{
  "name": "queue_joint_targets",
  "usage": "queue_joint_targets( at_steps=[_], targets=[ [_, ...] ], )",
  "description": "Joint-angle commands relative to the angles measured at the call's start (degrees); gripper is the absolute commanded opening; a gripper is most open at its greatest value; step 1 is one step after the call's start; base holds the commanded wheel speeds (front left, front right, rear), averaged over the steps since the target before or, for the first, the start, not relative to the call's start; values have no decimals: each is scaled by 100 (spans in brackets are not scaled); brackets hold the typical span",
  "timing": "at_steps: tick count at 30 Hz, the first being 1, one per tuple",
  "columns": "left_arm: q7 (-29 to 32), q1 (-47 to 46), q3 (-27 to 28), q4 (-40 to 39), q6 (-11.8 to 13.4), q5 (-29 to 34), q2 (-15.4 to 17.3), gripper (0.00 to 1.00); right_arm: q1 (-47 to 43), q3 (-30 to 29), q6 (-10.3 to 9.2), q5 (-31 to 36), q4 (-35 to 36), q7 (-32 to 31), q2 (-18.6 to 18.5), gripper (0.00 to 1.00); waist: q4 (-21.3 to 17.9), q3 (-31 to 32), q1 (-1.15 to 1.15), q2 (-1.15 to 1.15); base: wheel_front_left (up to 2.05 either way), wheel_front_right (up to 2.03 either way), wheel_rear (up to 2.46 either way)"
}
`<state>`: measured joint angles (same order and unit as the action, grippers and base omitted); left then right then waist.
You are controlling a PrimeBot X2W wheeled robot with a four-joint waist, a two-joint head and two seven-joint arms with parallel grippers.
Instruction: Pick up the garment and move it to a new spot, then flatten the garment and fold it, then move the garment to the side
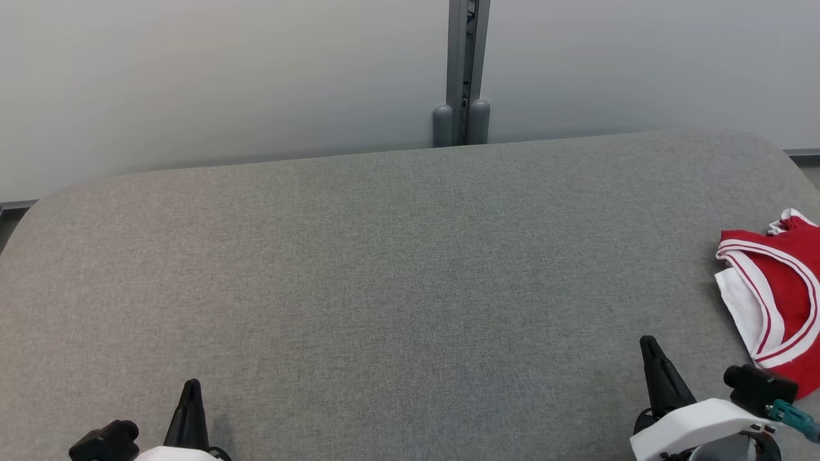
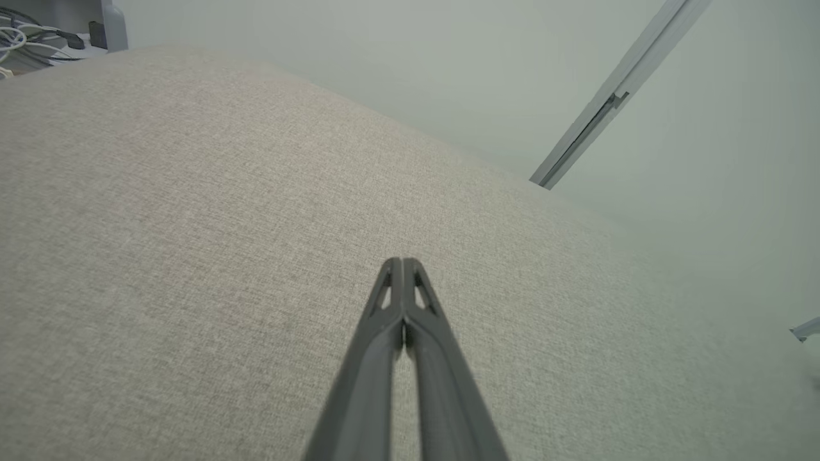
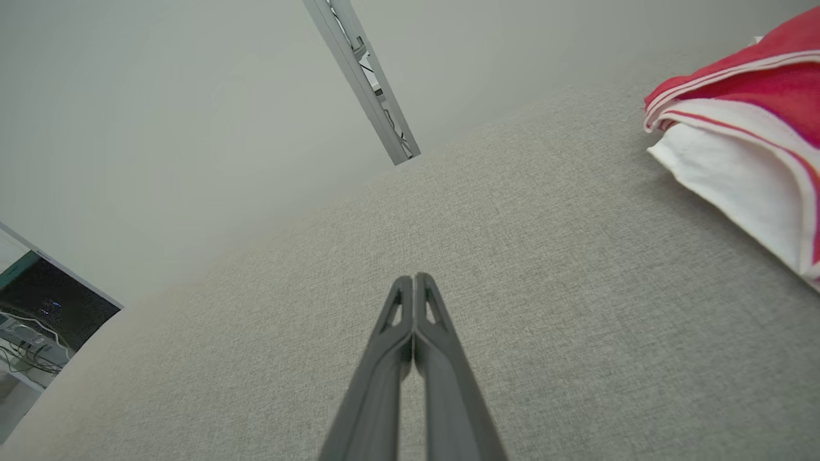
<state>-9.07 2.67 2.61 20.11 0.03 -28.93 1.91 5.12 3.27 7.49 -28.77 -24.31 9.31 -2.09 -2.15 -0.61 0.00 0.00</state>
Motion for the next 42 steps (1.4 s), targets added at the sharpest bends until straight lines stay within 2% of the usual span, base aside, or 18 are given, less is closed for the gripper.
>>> queue_joint_targets(
  at_steps=[1,22,42],
  targets=[
    [32,-194,34,-114,-35,-221,56,0,118,-54,0,-229,133,-65,-41,0,3,0,0,0,0,0,0],
    [474,-420,140,-269,-250,-2002,73,0,129,-327,0,-2011,404,-508,-58,0,46,9,0,0,0,0,0],
    [820,-583,224,-384,-420,-3375,85,0,138,-540,1,-3386,612,-853,-73,0,87,18,0,0,0,0,0]
  ],
)
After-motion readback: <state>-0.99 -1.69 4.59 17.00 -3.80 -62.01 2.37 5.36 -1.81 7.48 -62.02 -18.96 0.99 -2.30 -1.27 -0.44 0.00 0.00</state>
